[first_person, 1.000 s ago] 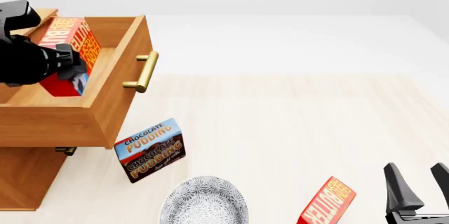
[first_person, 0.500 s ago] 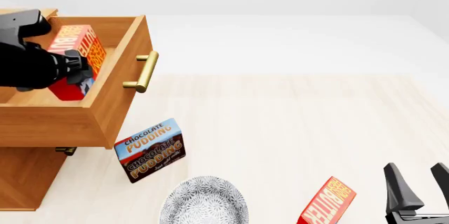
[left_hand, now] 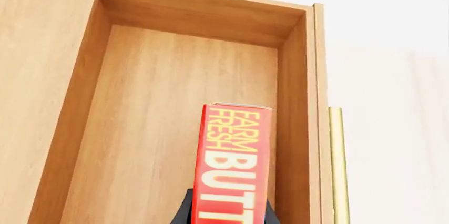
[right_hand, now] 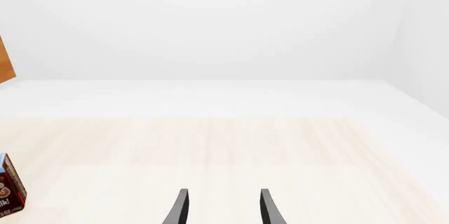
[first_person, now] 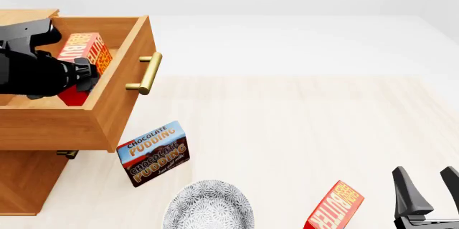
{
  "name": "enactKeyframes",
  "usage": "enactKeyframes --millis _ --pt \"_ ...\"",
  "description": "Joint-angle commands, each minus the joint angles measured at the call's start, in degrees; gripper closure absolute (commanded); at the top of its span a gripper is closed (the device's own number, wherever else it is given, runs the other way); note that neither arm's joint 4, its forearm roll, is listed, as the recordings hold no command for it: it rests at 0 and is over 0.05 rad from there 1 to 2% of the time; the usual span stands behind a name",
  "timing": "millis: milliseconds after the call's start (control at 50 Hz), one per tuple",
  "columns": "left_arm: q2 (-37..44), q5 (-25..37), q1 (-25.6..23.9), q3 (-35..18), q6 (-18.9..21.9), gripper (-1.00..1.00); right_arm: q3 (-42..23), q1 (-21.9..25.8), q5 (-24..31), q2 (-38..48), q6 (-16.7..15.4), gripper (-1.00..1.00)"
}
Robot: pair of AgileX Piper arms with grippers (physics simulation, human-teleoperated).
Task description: Put the butter at the front in the top drawer of the cabinet and close it.
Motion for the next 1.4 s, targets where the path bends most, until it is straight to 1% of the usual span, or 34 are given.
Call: enactKeyframes --millis 20,440,580,700,720,1280,1400 --pt "-0.2 -1.0 -0.3 0.0 0.7 1.0 0.1 0.0 0.0 -0.1 0.0 -1.0" --pt "0.8 -0.7 -0.4 0.3 -0.1 1.0 0.1 0.0 0.0 -0.1 0.0 -1.0" --pt "0.7 -0.9 -0.1 0.6 0.1 1.0 0.1 0.0 0.0 -0.1 0.0 -1.0" --pt "0.9 -1.3 -0.9 0.9 -0.6 1.0 0.1 0.0 0.0 -0.1 0.0 -1.0" --pt "0.6 -1.3 -1.2 1.0 -0.7 -1.0 0.1 0.0 0.0 -0.1 0.0 -1.0" --pt "0.4 0.8 -1.0 -1.6 0.9 -1.0 0.1 0.0 0.0 -0.1 0.0 -1.0" --pt "0.1 3.0 -0.1 -3.4 2.6 -1.0 0.1 0.0 0.0 -0.1 0.0 -1.0"
